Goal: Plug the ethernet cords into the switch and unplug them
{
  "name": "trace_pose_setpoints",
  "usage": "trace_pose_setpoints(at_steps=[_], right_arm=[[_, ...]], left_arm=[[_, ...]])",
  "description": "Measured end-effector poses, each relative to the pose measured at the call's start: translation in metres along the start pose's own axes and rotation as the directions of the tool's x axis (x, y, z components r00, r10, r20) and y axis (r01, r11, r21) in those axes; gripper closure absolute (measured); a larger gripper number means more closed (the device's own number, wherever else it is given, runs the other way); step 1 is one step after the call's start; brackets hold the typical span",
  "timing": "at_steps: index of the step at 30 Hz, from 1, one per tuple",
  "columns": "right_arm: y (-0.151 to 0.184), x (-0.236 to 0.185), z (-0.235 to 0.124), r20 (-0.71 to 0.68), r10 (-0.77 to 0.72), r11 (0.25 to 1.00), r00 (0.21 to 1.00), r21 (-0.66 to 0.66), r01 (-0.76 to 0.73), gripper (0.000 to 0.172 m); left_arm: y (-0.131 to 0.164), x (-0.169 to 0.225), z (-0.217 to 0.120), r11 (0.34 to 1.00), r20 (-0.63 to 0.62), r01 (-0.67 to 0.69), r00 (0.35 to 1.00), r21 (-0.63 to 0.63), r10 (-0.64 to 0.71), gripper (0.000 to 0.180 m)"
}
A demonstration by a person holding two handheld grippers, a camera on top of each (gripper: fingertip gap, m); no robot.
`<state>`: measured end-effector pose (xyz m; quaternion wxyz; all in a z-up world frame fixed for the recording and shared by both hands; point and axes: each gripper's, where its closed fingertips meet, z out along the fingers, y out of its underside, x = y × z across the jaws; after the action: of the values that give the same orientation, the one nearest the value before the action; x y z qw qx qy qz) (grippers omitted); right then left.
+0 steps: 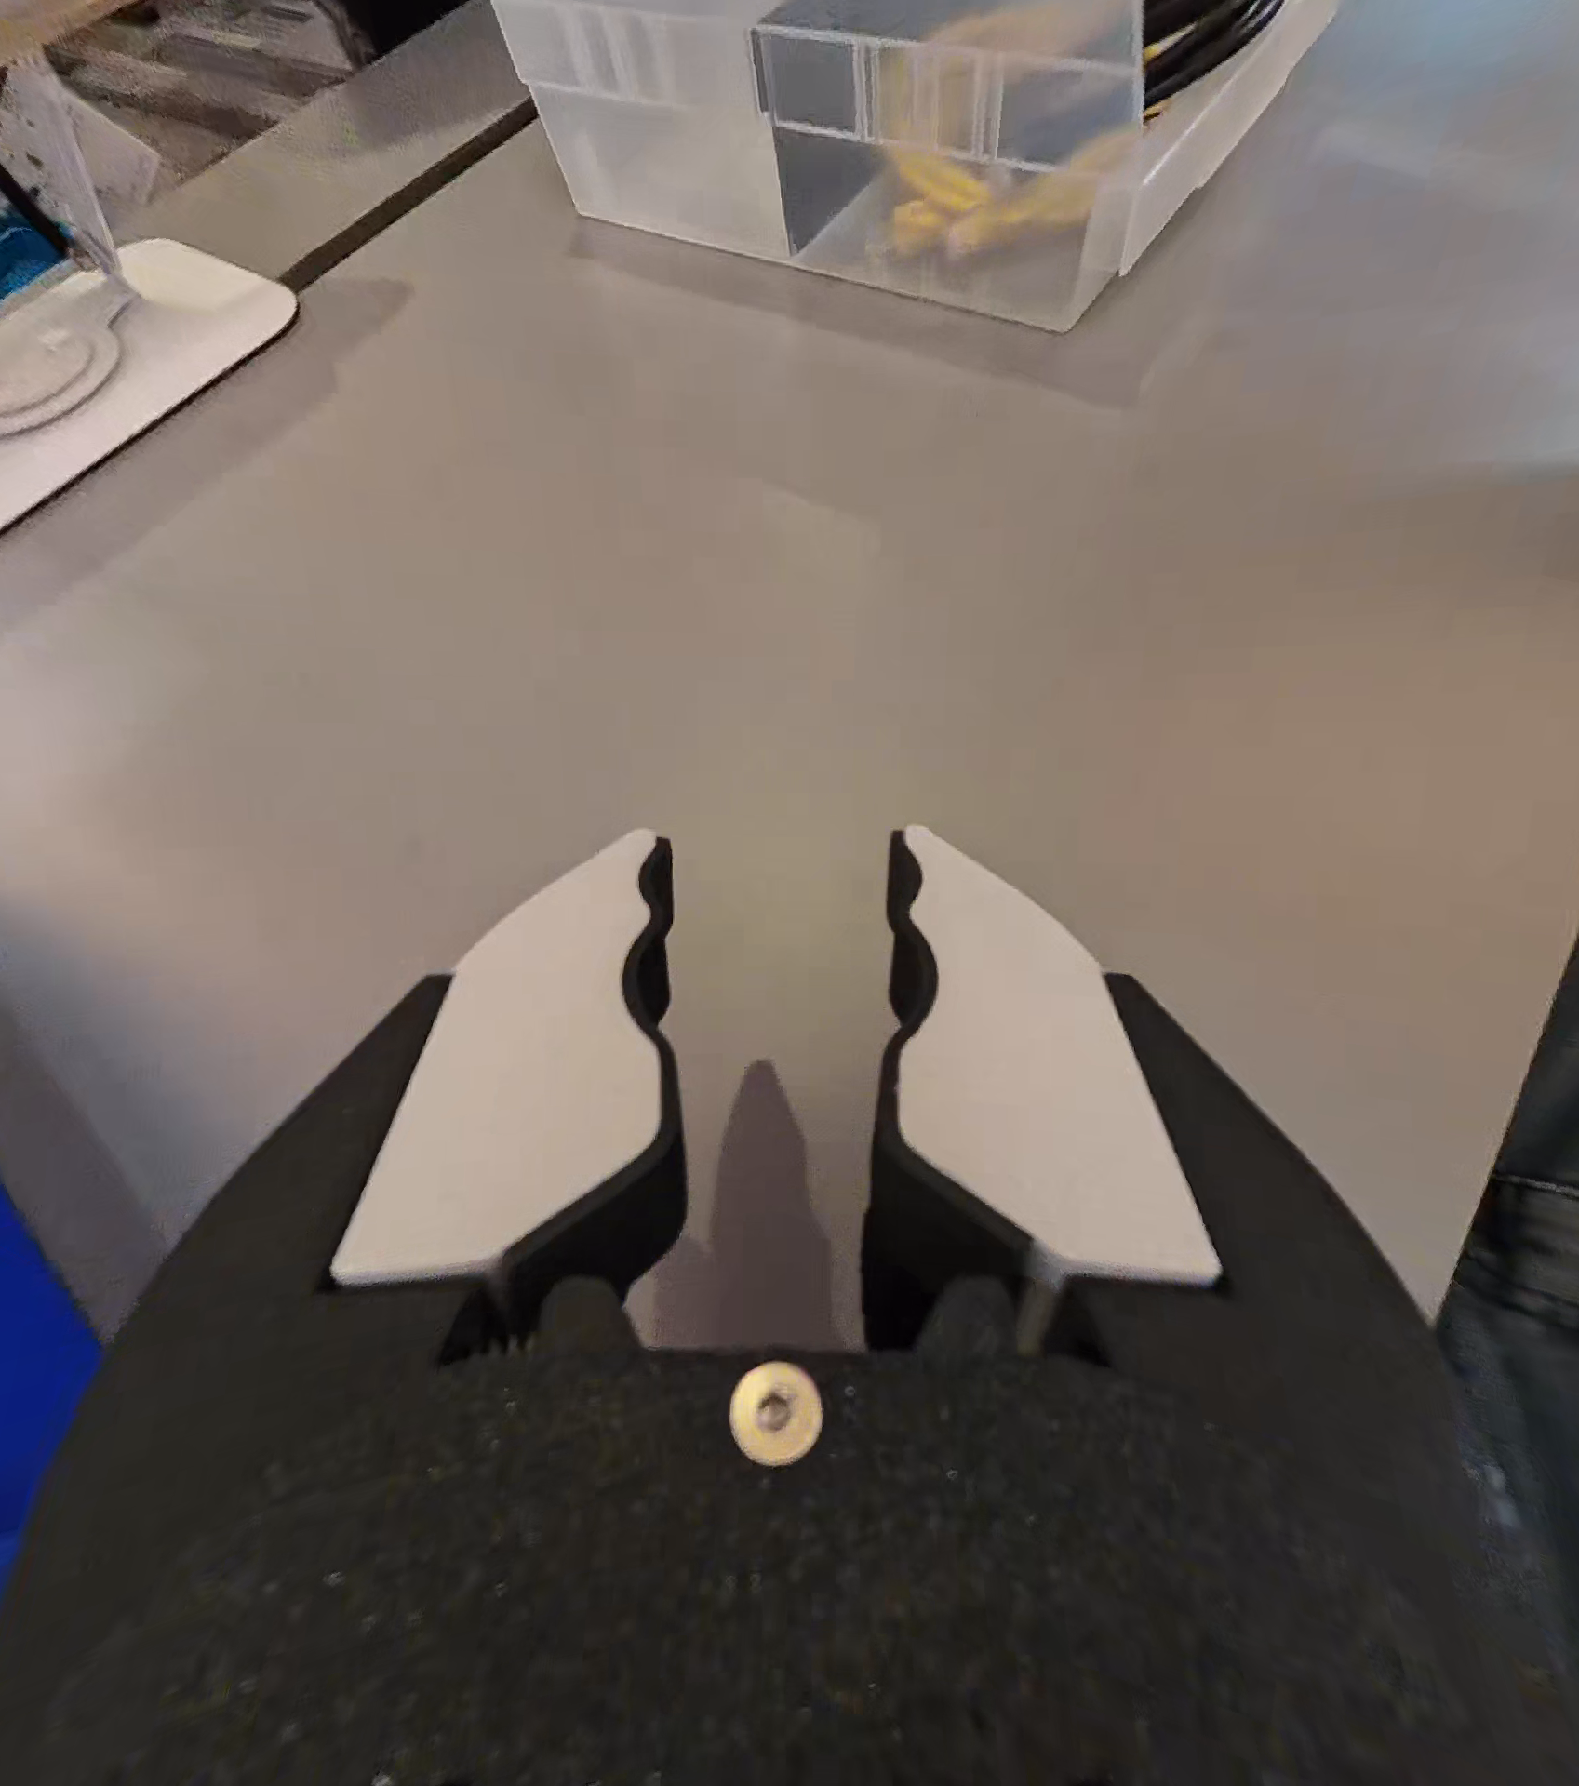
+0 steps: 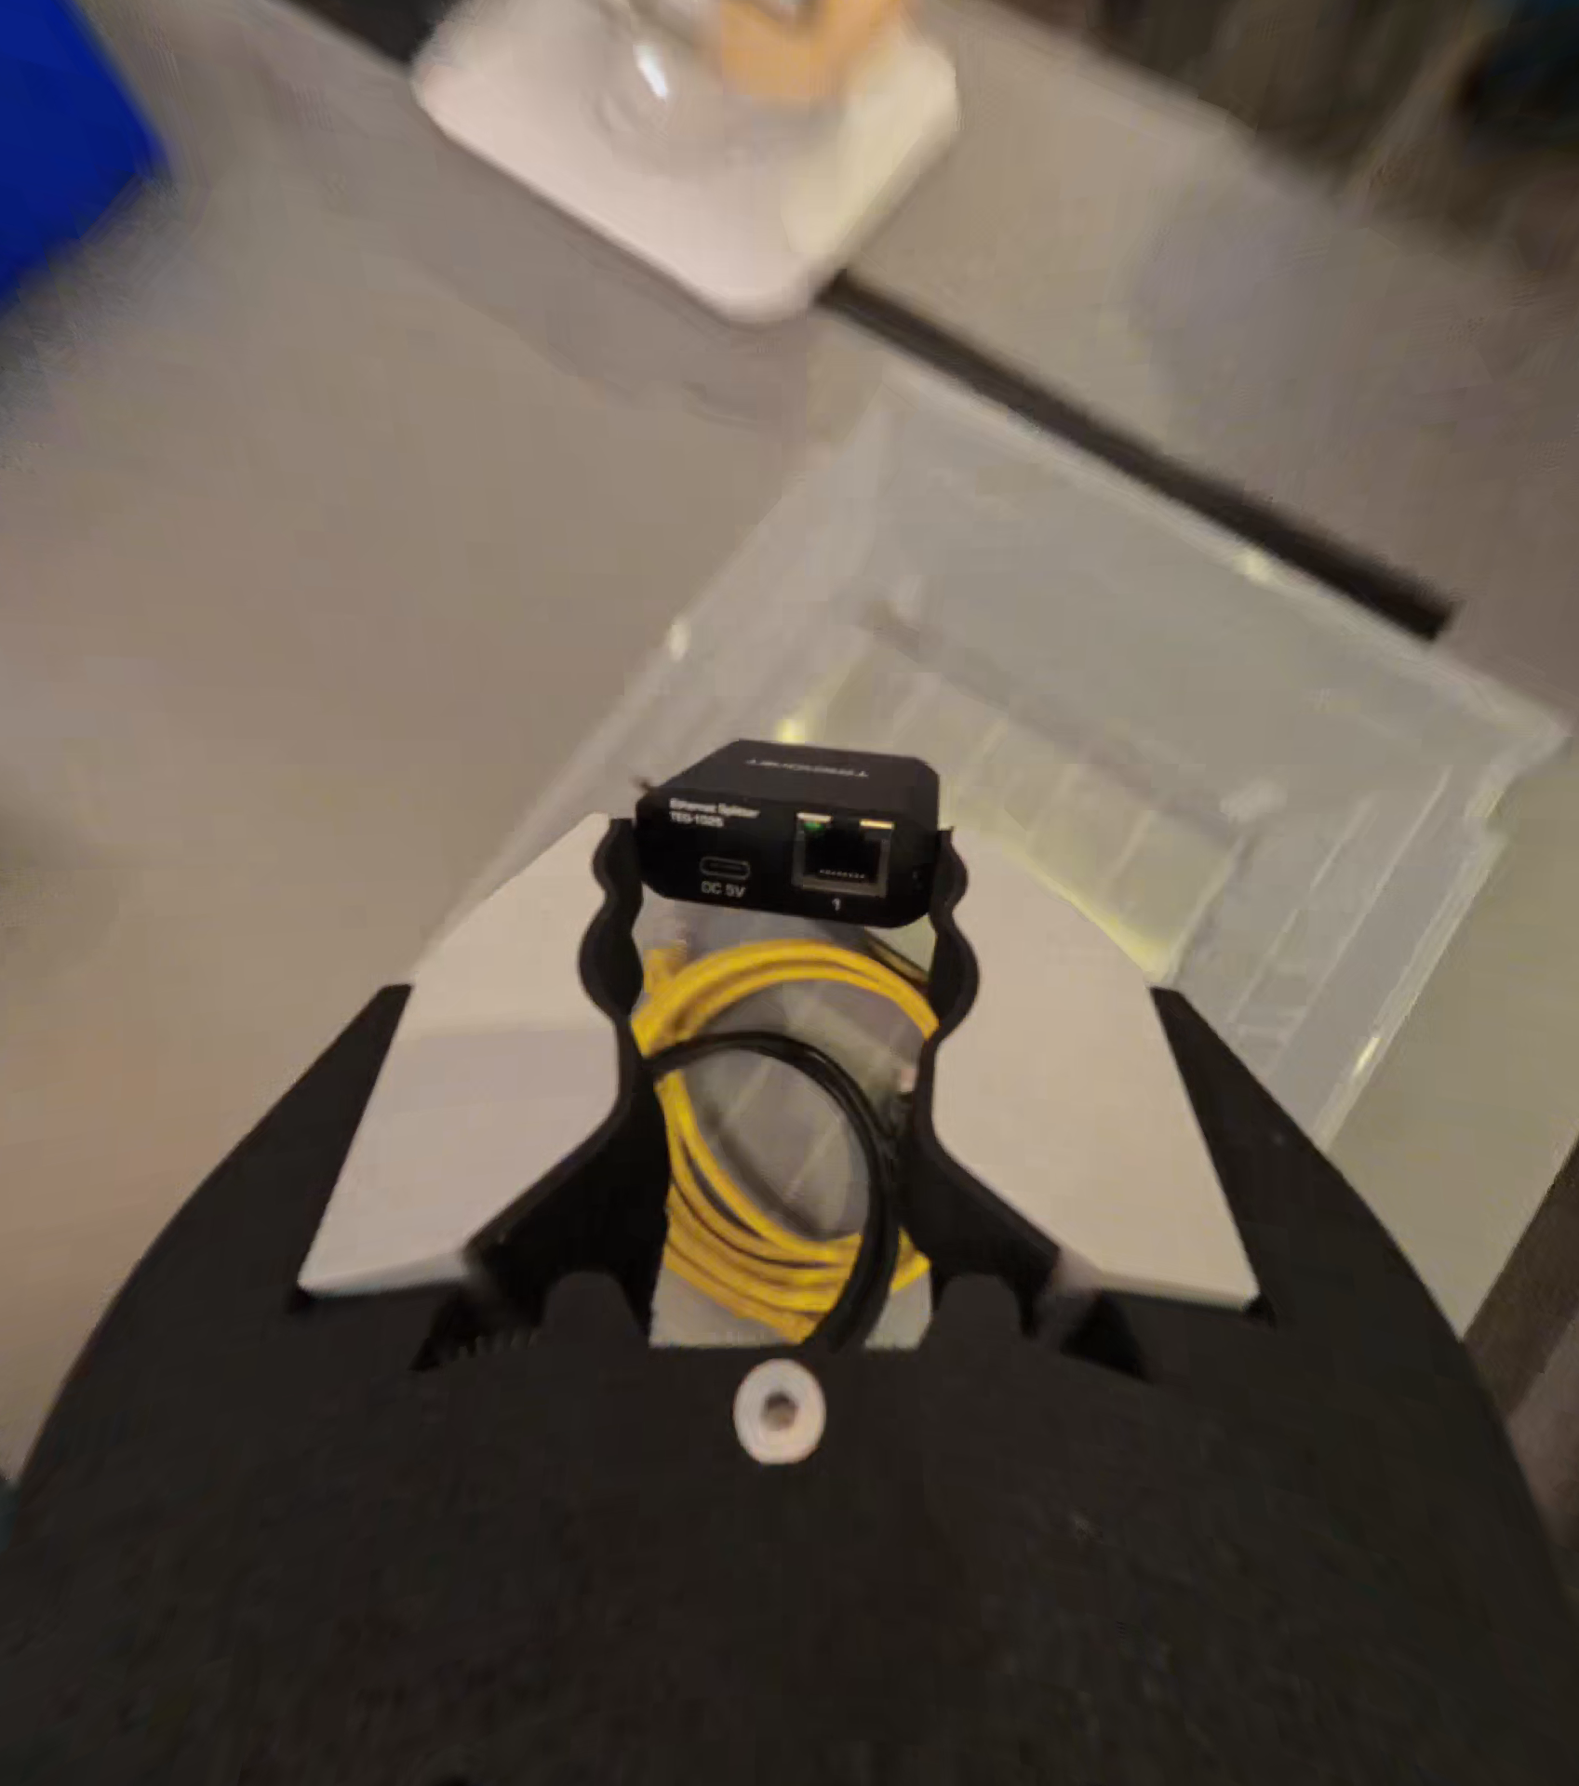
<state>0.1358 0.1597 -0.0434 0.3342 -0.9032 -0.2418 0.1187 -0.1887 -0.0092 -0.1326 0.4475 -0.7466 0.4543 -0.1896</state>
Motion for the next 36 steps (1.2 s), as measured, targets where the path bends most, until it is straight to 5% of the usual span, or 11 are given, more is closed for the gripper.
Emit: trace_pose_setpoints(at_steps=[6, 13, 18, 24, 31, 34, 36], right_arm=[[0.024, 0.055, 0.096, -0.08, 0.108, 0.935, 0.991, -0.332, -0.129, 0.115], [0.032, 0.072, 0.124, -0.103, 0.257, 0.889, 0.961, -0.364, -0.277, 0.114], [0.016, 0.076, 0.1, -0.121, 0.218, 0.952, 0.968, -0.191, -0.238, 0.106], [-0.014, 0.011, -0.006, -0.116, 0.143, 0.949, 0.983, 0.296, -0.103, 0.104], [0.08, -0.102, -0.069, -0.089, 0.186, 0.762, 0.979, 0.641, -0.087, 0.121], [0.13, -0.11, -0.073, -0.268, 0.198, 0.772, 0.943, 0.636, 0.019, 0.125], [0.144, -0.116, -0.073, -0.271, 0.191, 0.796, 0.944, 0.605, 0.012, 0.125]], left_arm=[[-0.003, -0.001, -0.019, 0.986, -0.061, 0.145, 0.988, 0.085, -0.14, 0.136], [0.01, -0.024, -0.041, 0.992, 0.112, 0.067, 0.991, 0.11, -0.079, 0.135], [0.013, -0.027, -0.053, 0.977, 0.11, 0.155, 0.979, 0.149, -0.172, 0.136], [0.022, -0.04, -0.083, 0.951, 0.175, 0.222, 0.949, 0.214, -0.261, 0.141], [0.03, -0.067, -0.116, 0.933, 0.324, 0.223, 0.893, 0.283, -0.312, 0.143], [0.041, -0.085, -0.13, 0.915, 0.394, 0.266, 0.839, 0.303, -0.375, 0.143], [0.044, -0.093, -0.138, 0.887, 0.395, 0.307, 0.81, 0.345, -0.434, 0.144]])
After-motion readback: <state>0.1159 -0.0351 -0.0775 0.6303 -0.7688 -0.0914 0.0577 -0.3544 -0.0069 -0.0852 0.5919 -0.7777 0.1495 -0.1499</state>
